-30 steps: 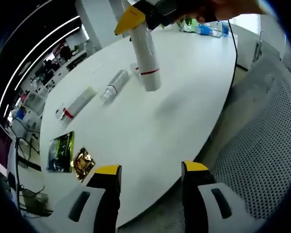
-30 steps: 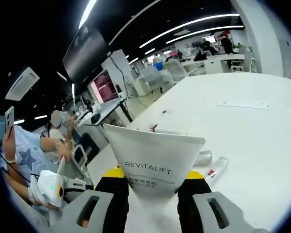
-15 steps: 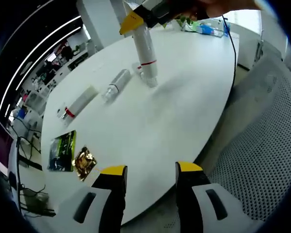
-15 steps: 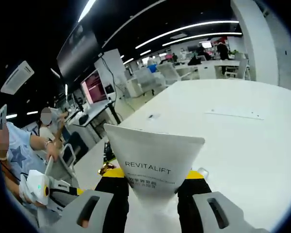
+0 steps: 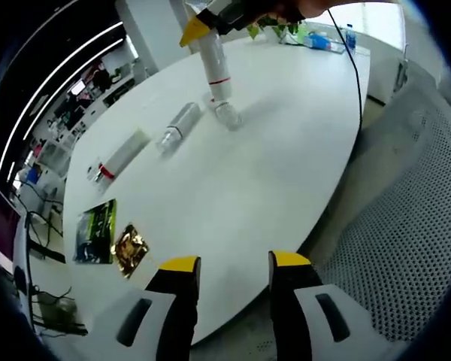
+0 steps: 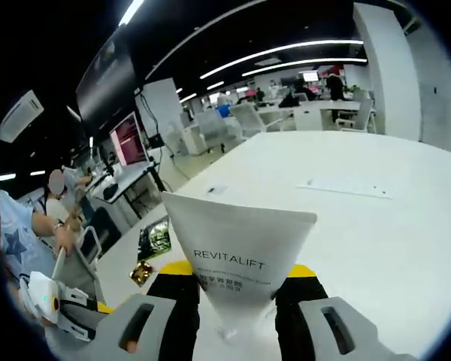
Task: Arrange the skincare products in the storage area until every visible bottle or jar stands upright without overlapping.
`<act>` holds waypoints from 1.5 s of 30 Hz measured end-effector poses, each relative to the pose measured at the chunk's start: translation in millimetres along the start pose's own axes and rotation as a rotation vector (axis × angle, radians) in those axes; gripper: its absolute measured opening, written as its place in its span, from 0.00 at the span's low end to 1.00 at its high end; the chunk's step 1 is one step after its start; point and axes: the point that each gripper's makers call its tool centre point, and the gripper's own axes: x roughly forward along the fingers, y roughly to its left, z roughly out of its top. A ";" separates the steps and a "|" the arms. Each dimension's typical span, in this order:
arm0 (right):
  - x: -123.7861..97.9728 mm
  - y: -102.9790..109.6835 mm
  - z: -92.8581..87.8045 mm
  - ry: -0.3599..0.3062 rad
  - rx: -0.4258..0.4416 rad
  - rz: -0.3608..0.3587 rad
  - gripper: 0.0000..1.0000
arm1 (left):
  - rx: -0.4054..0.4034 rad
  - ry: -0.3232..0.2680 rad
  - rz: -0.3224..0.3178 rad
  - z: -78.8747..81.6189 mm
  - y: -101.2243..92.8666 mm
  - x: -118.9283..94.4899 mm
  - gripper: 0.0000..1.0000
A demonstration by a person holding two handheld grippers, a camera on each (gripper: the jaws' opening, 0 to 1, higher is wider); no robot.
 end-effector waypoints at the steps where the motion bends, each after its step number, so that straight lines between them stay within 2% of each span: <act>1: 1.6 -1.0 0.9 0.001 -0.003 -0.003 0.34 | 0.000 0.000 0.001 0.0 0.4 -0.1 0.37; 8: 15.9 -11.4 8.7 0.007 -0.031 -0.020 0.34 | 0.003 0.013 0.000 -2.6 0.7 0.6 0.35; 13: 21.1 -17.6 17.3 -0.012 -0.037 -0.032 0.34 | 0.001 0.012 0.006 -2.9 2.5 -0.1 0.33; 19: 27.3 -33.5 22.8 -0.022 -0.085 -0.076 0.34 | 0.001 0.019 0.006 -4.3 2.5 0.4 0.32; 31: 44.7 -65.8 40.3 -0.064 -0.064 -0.150 0.34 | 0.004 0.031 0.002 -6.7 1.8 1.5 0.30; 39: 53.2 -72.5 37.4 -0.049 -0.097 -0.190 0.34 | 0.001 0.037 0.006 -7.5 2.9 1.4 0.29; 45: 59.5 -79.8 38.5 -0.057 -0.079 -0.218 0.34 | 0.002 0.035 0.005 -6.9 2.1 1.2 0.28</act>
